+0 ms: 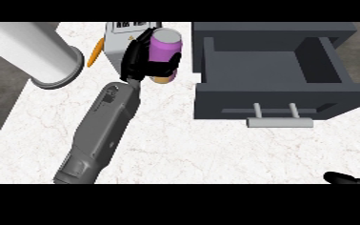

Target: Pick up the can, place it into the drawer and close the drawer

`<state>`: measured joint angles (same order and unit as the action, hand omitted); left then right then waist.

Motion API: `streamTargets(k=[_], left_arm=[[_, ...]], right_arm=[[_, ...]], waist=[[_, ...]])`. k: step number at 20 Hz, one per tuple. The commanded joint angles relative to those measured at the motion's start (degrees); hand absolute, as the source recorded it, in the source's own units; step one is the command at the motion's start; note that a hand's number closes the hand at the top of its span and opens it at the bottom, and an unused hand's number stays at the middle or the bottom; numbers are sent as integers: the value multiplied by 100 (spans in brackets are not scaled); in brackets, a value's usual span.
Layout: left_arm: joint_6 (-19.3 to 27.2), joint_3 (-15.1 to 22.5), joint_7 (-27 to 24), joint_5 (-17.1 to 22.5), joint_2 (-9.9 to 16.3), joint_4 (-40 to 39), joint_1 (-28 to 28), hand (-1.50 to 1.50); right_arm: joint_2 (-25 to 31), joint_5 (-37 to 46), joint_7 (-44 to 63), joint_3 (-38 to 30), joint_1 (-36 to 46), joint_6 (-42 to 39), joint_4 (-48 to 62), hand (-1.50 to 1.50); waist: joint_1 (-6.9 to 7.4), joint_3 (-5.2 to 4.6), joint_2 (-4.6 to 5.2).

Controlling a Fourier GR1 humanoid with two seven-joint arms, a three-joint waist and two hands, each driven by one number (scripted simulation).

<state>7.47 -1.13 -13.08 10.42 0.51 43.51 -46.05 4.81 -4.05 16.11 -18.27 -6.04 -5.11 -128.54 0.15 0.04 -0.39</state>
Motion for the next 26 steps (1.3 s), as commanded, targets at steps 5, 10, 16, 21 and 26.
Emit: streamTargets(k=[5,10,16,21,26], left_arm=[[732,324,1609,-34,-50,1073,-895,150],[1220,612,2155,27,-51,809,-1696,150],[1784,1017,2648,370,-50,495,-2595,150],[1577,919,2414,457,-51,-474,-3284,150],[1847,1286,2382,923,-51,-1168,-3982,150]], right_arm=[[-292,256,-296,287,-268,-39,-76,-150],[239,-159,474,-161,402,96,-168,-150],[111,-124,188,-68,98,-54,-123,-150],[147,32,353,4,490,158,-14,-150],[162,103,221,123,724,137,280,-150]], waist=[[-29,-2,19],[-89,-4,38],[-160,-1,41],[-187,-1,79],[-318,5,112]])
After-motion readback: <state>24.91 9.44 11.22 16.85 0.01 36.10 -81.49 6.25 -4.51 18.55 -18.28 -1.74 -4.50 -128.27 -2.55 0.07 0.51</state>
